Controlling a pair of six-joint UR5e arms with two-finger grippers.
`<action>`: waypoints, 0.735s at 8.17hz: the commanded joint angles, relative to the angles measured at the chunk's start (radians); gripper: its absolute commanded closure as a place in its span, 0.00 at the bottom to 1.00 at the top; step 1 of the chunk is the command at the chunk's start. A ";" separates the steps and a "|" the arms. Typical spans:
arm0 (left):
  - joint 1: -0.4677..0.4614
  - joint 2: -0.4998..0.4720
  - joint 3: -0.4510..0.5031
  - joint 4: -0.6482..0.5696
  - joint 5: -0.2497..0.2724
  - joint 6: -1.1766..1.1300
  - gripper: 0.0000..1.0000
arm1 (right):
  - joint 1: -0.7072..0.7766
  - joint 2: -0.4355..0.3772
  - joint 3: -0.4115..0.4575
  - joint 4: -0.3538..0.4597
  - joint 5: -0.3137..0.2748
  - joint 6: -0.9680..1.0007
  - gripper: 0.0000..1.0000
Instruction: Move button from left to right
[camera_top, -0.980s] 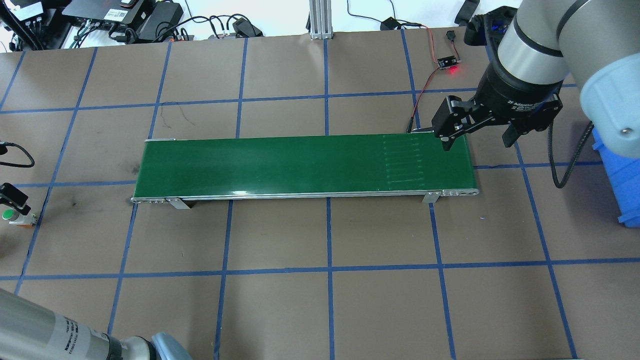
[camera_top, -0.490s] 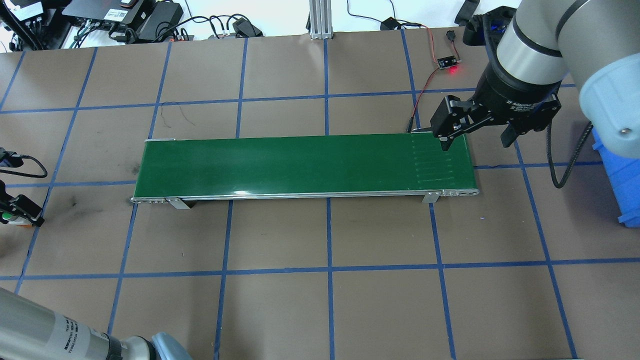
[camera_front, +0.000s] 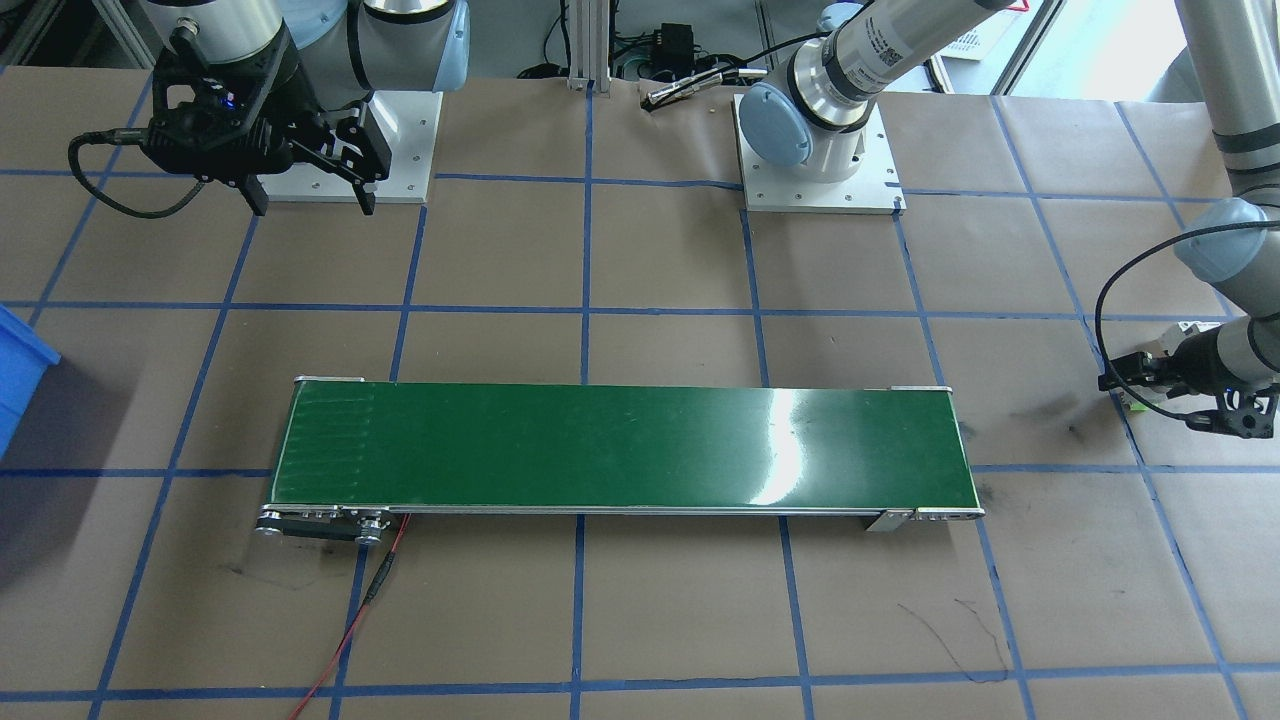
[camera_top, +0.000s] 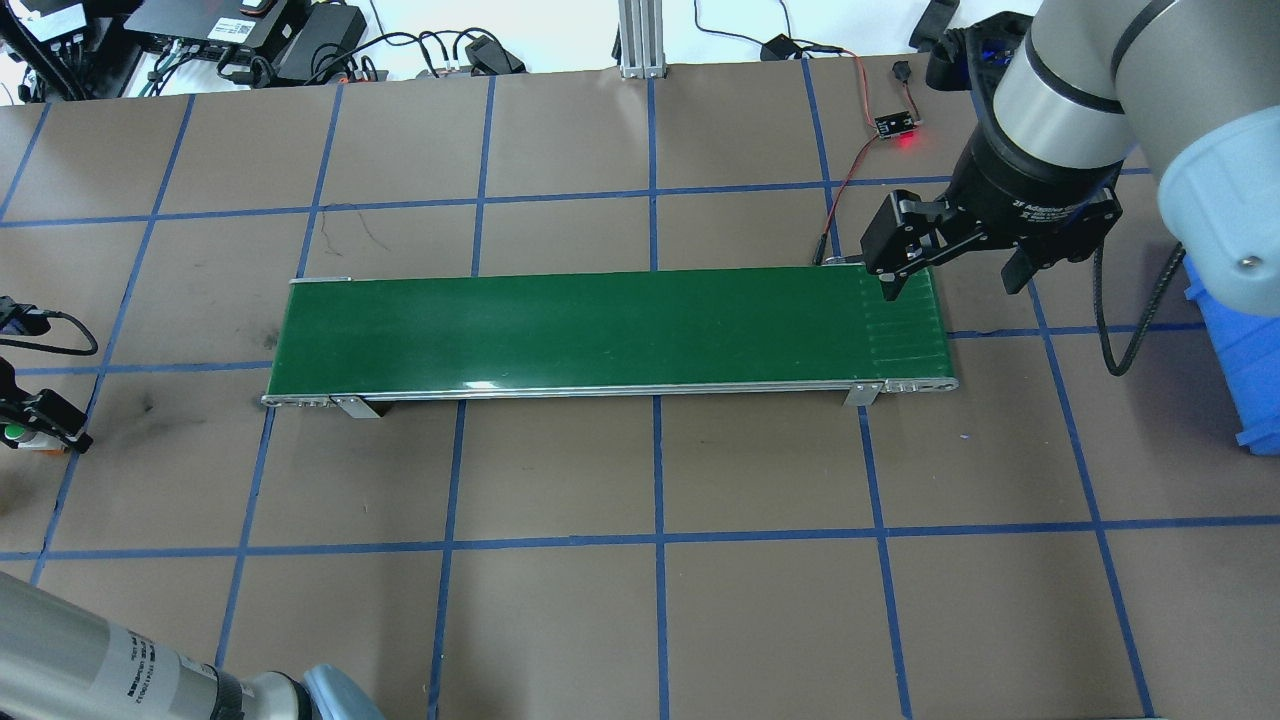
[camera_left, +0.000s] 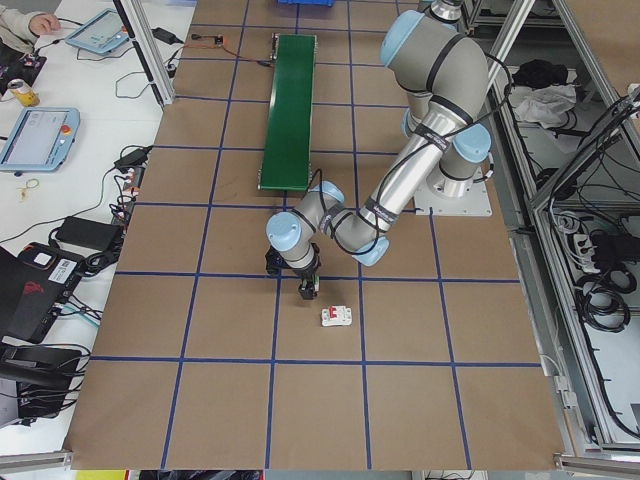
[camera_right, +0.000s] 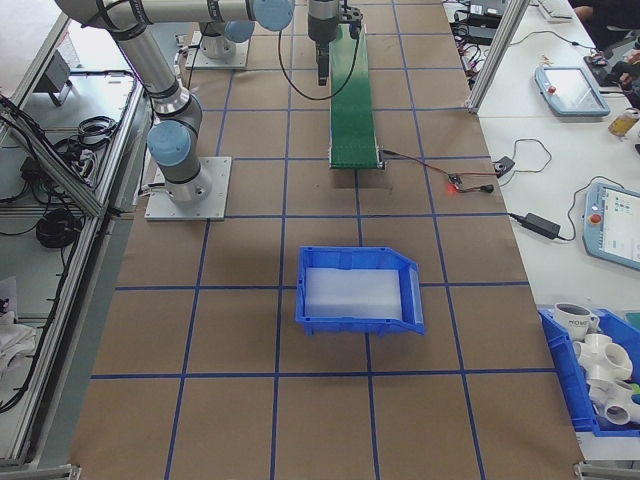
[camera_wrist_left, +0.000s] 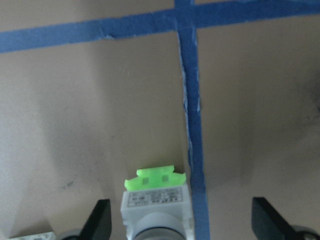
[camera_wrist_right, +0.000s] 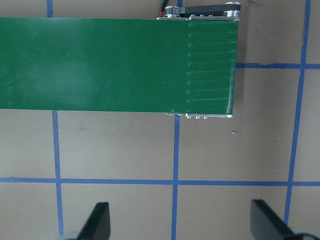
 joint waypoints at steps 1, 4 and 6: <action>-0.001 -0.003 0.001 0.002 -0.003 0.003 0.36 | 0.000 -0.001 0.000 0.001 -0.003 -0.001 0.00; 0.000 0.013 0.003 -0.012 0.002 0.018 1.00 | 0.000 0.001 0.000 0.001 -0.003 -0.001 0.00; -0.007 0.042 0.006 -0.105 -0.004 0.023 1.00 | -0.001 0.001 0.000 -0.001 -0.003 -0.001 0.00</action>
